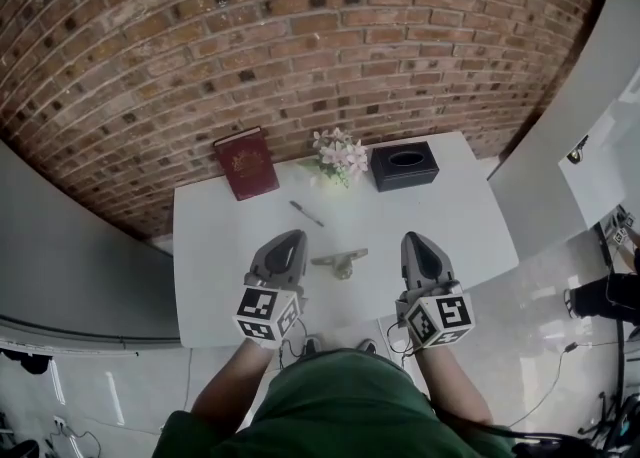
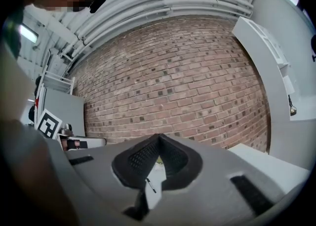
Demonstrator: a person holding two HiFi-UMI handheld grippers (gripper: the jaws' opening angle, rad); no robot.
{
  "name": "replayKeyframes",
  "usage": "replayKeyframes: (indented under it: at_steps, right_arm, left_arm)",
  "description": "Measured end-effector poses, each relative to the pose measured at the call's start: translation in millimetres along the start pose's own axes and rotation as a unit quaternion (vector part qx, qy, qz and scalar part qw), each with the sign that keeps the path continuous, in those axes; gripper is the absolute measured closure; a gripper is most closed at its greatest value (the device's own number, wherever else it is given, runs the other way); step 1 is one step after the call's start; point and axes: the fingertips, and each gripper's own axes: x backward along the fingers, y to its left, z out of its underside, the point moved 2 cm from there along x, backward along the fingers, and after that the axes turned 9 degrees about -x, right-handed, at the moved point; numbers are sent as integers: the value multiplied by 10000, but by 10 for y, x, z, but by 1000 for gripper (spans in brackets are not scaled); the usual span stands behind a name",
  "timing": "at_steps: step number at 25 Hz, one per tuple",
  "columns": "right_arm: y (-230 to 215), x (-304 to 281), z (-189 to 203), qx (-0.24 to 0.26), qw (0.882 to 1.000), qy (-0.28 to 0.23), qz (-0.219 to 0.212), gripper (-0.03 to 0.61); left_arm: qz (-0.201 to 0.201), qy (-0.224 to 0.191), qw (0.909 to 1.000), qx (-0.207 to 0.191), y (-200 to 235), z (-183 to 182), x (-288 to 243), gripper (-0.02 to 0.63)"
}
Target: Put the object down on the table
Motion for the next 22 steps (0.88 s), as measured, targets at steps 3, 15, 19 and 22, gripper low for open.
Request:
replayKeyframes:
  at_steps: [3,15,19,22]
  right_arm:
    - [-60,14,3,25,10000,30,51,577]
    - [-60,22,-90,394,9992,35,35,577]
    - [-82,1,-71,294,9996,34,5,577]
    - [-81,-20,-58,283,9996,51,-30,577]
  left_arm:
    - [-55,40,10000,54,6,50,6,594]
    - [-80,6,9999,113,6,33,-77,592]
    - [-54,9,9999,104,2,32,-111,592]
    - [-49,20,9999,92,8,27,-127,593]
